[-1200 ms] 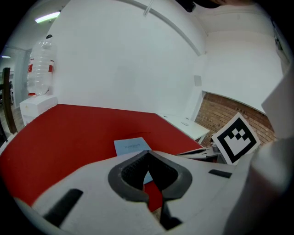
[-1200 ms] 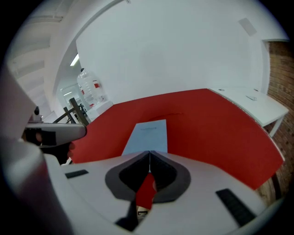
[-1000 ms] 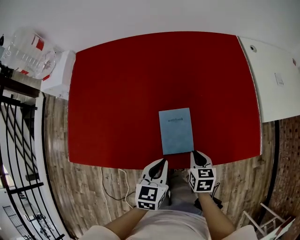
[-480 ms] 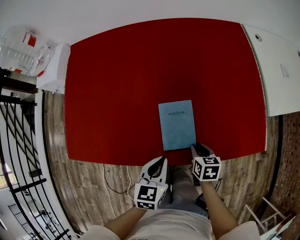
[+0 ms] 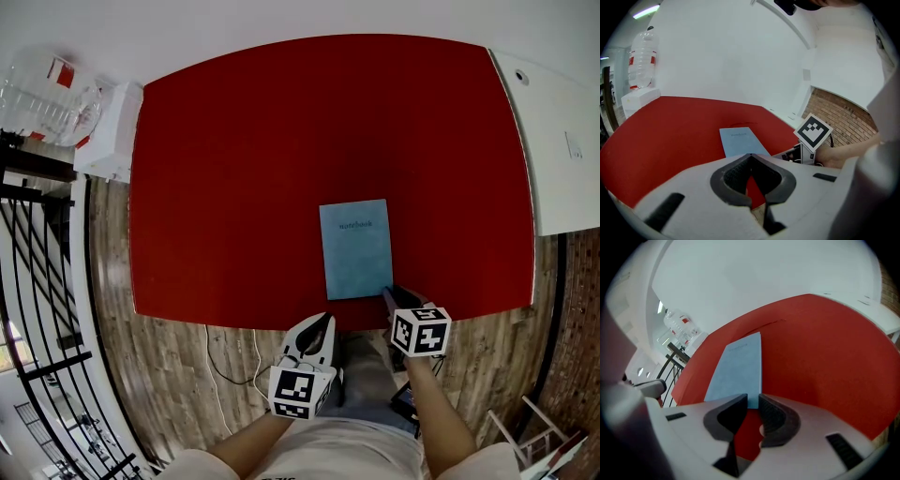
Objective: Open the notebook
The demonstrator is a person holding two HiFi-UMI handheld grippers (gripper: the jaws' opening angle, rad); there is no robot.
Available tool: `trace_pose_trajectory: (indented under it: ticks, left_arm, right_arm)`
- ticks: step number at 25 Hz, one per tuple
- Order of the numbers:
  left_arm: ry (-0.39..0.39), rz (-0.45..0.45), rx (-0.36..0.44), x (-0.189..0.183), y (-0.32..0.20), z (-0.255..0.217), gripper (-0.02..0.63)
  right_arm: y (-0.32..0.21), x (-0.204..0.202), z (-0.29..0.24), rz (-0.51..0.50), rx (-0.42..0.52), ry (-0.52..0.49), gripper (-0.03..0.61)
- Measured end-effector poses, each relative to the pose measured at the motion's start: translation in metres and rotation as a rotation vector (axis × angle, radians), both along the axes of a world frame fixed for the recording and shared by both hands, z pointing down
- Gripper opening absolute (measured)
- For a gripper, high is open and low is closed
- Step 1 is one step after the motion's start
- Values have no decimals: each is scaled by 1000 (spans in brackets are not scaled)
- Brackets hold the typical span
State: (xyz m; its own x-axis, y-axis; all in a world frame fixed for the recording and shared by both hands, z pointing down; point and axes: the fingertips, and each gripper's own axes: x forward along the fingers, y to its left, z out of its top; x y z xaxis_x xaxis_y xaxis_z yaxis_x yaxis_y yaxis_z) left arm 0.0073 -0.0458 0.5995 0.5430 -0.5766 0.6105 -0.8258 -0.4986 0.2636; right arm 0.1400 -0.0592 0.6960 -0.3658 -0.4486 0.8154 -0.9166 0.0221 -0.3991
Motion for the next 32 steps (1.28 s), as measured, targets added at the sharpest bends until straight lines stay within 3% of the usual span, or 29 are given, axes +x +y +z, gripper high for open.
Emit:
trace_pose_trajectory:
  ticks: [6, 13, 20, 25, 32]
  left_arm:
    - [-4, -9, -6, -2, 1, 1, 6]
    - [-6, -15, -10, -3, 2, 1, 6]
    - [-4, -30, -7, -8, 3, 0, 6]
    - [-5, -46, -2, -17, 2, -3, 6]
    - [-14, -93, 4, -39, 1, -6, 6]
  right_arm:
    - [0, 3, -5, -21, 11, 47, 29]
    - [0, 3, -11, -16, 31, 53, 25]
    - [-5, 3, -45, -61, 135, 157, 18]
    - [-5, -19, -84, -122, 223, 172, 14]
    - [-5, -82, -132, -246, 331, 97, 12]
